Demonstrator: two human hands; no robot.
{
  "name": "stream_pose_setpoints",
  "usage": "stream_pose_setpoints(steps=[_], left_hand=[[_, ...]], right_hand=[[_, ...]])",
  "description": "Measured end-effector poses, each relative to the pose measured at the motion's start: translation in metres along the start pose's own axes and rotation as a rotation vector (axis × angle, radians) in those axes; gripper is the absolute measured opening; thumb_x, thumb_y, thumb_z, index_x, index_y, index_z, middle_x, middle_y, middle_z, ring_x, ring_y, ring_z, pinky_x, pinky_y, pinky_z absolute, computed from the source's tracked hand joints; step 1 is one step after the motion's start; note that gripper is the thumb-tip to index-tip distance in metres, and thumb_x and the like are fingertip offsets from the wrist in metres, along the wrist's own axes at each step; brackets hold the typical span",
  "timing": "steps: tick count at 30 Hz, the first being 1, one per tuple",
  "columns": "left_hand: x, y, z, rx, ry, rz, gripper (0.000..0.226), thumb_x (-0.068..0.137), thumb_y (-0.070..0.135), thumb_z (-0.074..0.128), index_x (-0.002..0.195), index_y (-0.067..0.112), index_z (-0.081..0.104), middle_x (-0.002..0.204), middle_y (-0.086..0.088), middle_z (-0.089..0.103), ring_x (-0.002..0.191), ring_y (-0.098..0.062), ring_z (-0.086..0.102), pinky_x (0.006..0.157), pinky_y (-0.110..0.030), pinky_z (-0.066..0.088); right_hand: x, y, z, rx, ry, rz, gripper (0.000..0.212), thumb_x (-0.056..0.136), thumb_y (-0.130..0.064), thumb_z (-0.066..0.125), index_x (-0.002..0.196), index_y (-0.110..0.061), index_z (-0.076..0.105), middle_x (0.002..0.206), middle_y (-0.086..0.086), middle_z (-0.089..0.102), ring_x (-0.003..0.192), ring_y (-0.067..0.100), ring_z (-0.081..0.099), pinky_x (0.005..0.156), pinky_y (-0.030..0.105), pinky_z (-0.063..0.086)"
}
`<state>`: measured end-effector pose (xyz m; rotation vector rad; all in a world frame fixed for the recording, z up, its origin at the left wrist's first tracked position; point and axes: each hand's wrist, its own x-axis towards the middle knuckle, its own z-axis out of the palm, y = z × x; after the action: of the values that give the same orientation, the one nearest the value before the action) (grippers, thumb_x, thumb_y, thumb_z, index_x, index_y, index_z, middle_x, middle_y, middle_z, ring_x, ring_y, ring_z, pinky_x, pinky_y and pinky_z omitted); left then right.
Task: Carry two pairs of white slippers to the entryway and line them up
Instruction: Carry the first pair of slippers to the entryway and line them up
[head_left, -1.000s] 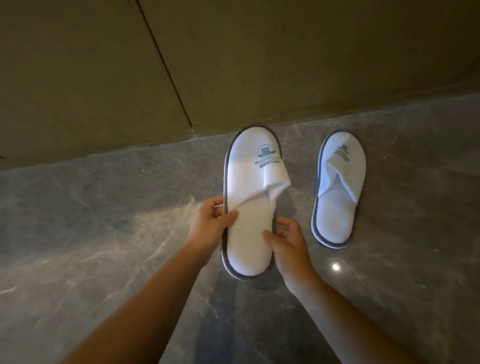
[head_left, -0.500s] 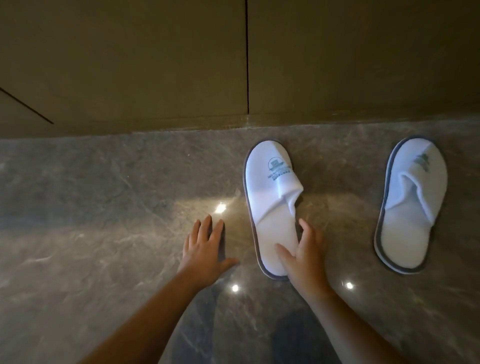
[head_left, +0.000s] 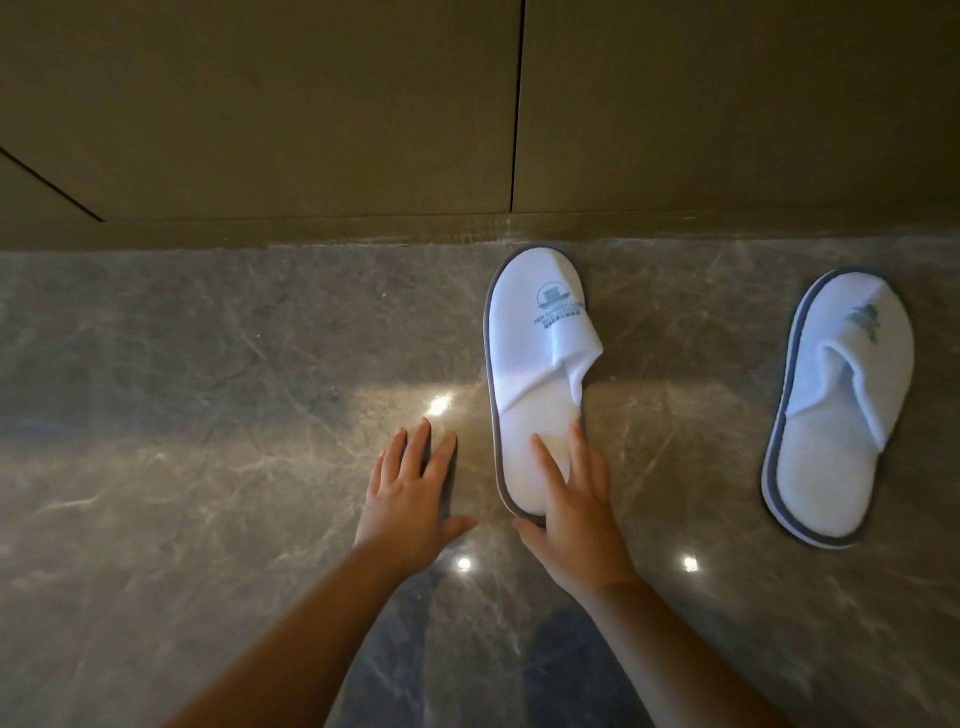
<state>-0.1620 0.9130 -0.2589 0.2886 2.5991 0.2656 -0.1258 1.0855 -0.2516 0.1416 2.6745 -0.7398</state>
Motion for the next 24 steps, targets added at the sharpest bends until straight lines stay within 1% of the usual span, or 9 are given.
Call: stream_pose_setpoints(steps=[9, 13, 15, 16, 18, 19, 20, 22, 24], left_hand=[[0.000, 0.000, -0.001, -0.030, 0.009, 0.001, 0.091, 0.077, 0.056, 0.051, 0.140, 0.027, -0.007, 0.155, -0.006, -0.012, 0.140, -0.029, -0.016, 0.113, -0.043, -0.004], [-0.004, 0.006, -0.003, -0.033, 0.056, 0.030, 0.091, 0.074, 0.064, 0.045, 0.136, 0.034, -0.015, 0.154, -0.008, -0.012, 0.141, -0.031, -0.012, 0.111, -0.043, -0.005], [-0.009, 0.020, -0.006, -0.052, 0.096, 0.100, 0.088, 0.074, 0.065, 0.043, 0.128, 0.039, -0.022, 0.155, -0.009, -0.009, 0.141, -0.032, -0.008, 0.107, -0.041, -0.007], [-0.011, 0.030, -0.009, -0.048, 0.115, 0.147, 0.088, 0.074, 0.062, 0.046, 0.131, 0.037, -0.016, 0.154, -0.011, 0.000, 0.141, -0.035, 0.001, 0.106, -0.042, -0.002], [-0.011, 0.051, -0.013, 0.003, 0.144, 0.243, 0.086, 0.068, 0.053, 0.060, 0.138, 0.022, 0.020, 0.145, -0.022, 0.031, 0.131, -0.044, 0.031, 0.098, -0.048, 0.016], [-0.008, 0.061, -0.014, 0.009, 0.169, 0.279, 0.082, 0.065, 0.047, 0.066, 0.133, 0.013, 0.036, 0.138, -0.025, 0.041, 0.124, -0.047, 0.040, 0.093, -0.051, 0.021], [-0.005, 0.070, -0.013, -0.002, 0.177, 0.295, 0.078, 0.065, 0.042, 0.070, 0.130, 0.009, 0.041, 0.136, -0.027, 0.043, 0.122, -0.049, 0.039, 0.093, -0.054, 0.020], [0.002, 0.083, -0.010, -0.025, 0.158, 0.296, 0.076, 0.073, 0.038, 0.066, 0.134, 0.010, 0.033, 0.144, -0.024, 0.031, 0.132, -0.047, 0.024, 0.103, -0.052, 0.011], [0.007, 0.086, -0.005, -0.025, 0.116, 0.277, 0.074, 0.077, 0.036, 0.062, 0.137, 0.012, 0.025, 0.149, -0.021, 0.022, 0.138, -0.043, 0.014, 0.111, -0.049, 0.009]], right_hand=[[0.013, -0.007, -0.003, 0.017, 0.005, -0.030, 0.076, 0.082, -0.038, 0.055, 0.140, -0.031, 0.007, 0.155, 0.007, -0.013, 0.139, 0.030, 0.000, 0.114, 0.043, 0.027], [0.007, -0.005, -0.014, 0.036, 0.033, -0.027, 0.084, 0.079, -0.042, 0.058, 0.142, -0.027, 0.005, 0.156, 0.010, -0.001, 0.142, 0.030, 0.003, 0.116, 0.045, 0.018], [-0.005, 0.006, -0.026, 0.065, 0.181, 0.039, 0.083, 0.075, -0.036, 0.066, 0.140, -0.016, 0.019, 0.151, 0.020, 0.021, 0.139, 0.035, 0.019, 0.112, 0.052, 0.023], [-0.012, 0.016, -0.032, 0.068, 0.272, 0.087, 0.080, 0.072, -0.031, 0.070, 0.137, -0.011, 0.028, 0.145, 0.024, 0.031, 0.135, 0.038, 0.028, 0.110, 0.055, 0.026], [-0.025, 0.043, -0.044, 0.020, 0.376, 0.212, 0.078, 0.069, -0.026, 0.073, 0.133, -0.007, 0.035, 0.139, 0.026, 0.039, 0.131, 0.039, 0.034, 0.108, 0.058, 0.028], [-0.031, 0.058, -0.050, -0.012, 0.392, 0.288, 0.078, 0.069, -0.027, 0.073, 0.134, -0.007, 0.034, 0.141, 0.026, 0.038, 0.133, 0.039, 0.032, 0.109, 0.057, 0.026], [-0.035, 0.073, -0.055, -0.031, 0.402, 0.368, 0.080, 0.070, -0.029, 0.072, 0.135, -0.008, 0.032, 0.143, 0.025, 0.033, 0.134, 0.039, 0.027, 0.110, 0.057, 0.022], [-0.038, 0.099, -0.065, -0.042, 0.437, 0.500, 0.085, 0.070, -0.033, 0.072, 0.137, -0.010, 0.026, 0.148, 0.025, 0.023, 0.136, 0.041, 0.019, 0.110, 0.058, 0.018], [-0.039, 0.117, -0.071, -0.053, 0.455, 0.578, 0.092, 0.069, -0.038, 0.072, 0.140, -0.013, 0.019, 0.150, 0.025, 0.016, 0.136, 0.043, 0.018, 0.109, 0.057, 0.019]])
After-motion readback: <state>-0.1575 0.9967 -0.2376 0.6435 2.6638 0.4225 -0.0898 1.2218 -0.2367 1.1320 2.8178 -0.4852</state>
